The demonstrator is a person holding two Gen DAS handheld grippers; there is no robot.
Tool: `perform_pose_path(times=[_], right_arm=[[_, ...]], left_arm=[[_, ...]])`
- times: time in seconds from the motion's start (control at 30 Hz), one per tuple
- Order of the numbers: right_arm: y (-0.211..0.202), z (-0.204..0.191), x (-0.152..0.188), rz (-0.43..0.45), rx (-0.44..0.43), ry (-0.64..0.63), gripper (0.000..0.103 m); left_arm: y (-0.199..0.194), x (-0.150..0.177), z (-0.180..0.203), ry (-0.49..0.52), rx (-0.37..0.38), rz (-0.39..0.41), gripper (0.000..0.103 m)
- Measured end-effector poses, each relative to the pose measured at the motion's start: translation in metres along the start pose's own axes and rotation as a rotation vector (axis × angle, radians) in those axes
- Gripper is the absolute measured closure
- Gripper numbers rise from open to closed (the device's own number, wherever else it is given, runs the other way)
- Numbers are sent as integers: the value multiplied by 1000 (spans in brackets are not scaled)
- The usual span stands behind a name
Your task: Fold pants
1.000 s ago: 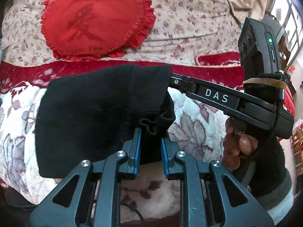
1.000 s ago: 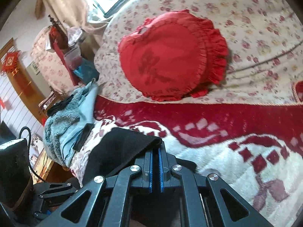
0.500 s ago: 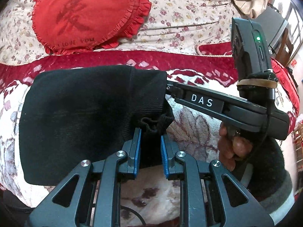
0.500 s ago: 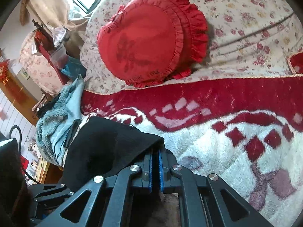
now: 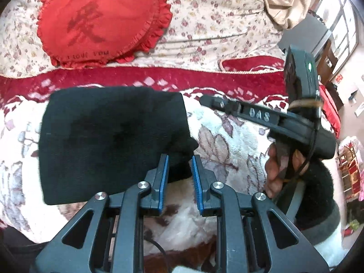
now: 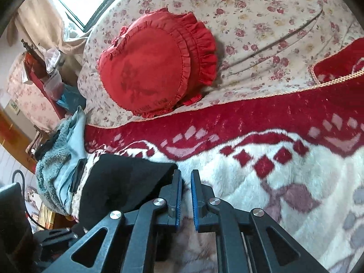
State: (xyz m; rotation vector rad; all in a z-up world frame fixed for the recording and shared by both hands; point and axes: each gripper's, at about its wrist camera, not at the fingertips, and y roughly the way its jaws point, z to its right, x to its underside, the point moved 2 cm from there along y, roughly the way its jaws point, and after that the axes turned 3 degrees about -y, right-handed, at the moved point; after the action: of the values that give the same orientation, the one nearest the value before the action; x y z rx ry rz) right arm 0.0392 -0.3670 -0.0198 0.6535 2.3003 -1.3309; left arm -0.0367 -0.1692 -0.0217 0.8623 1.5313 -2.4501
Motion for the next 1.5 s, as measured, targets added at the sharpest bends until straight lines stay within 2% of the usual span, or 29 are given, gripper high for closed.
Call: perform_pose_path(times=[0.1,0.17,0.37,0.53,0.57,0.6,0.67,0.8,0.9,1.0,1.03,1.2,1.3,1.4,1.5], right_arm=[[-2,-12,11,-20,-41,11,85],[-2,-19,18,-39,-58,15,82],[-12,-44,30,-23,-98,-5,81],[11,-62,40,-111,-68,-67,81],[16,-64,42,-120,-56,-78,85],[18,-65,44,-114,-46,-85,94],[18,-65,44,-101,-59,-89,100],[6,-67,45,-84,-35,-125,101],[13,-55,56,-137,24,-128,101],[20,-45,64,-150,17,-100,101],[17,-44,63,-147,15,-90,101],[-8,-48,45,-85,113,-126,100],[-17,-64,29,-27,81,-151,98],[-6,-79,17,-8,82,-178,98],[15,-88,9,-25,81,-190,98]], left_arm=[[-18,1,-12,-6,-17,24,84],[-29,0,-26,-17,-44,46,78],[-36,-5,-71,-102,-125,73,77],[-36,-7,-85,-126,-152,84,77],[-36,-8,-87,-129,-156,86,77],[-36,-8,-88,-131,-160,87,77],[-36,-8,-92,-135,-169,86,77],[-24,-5,-97,-137,-188,69,77],[-5,1,-104,-154,-193,26,77],[3,5,-104,-145,-212,14,77],[2,5,-103,-137,-218,17,77],[-7,-7,-103,-133,-217,49,77],[-7,-20,-106,-137,-223,65,77],[1,-31,-110,-137,-243,68,77],[9,-37,-113,-137,-257,64,77]])
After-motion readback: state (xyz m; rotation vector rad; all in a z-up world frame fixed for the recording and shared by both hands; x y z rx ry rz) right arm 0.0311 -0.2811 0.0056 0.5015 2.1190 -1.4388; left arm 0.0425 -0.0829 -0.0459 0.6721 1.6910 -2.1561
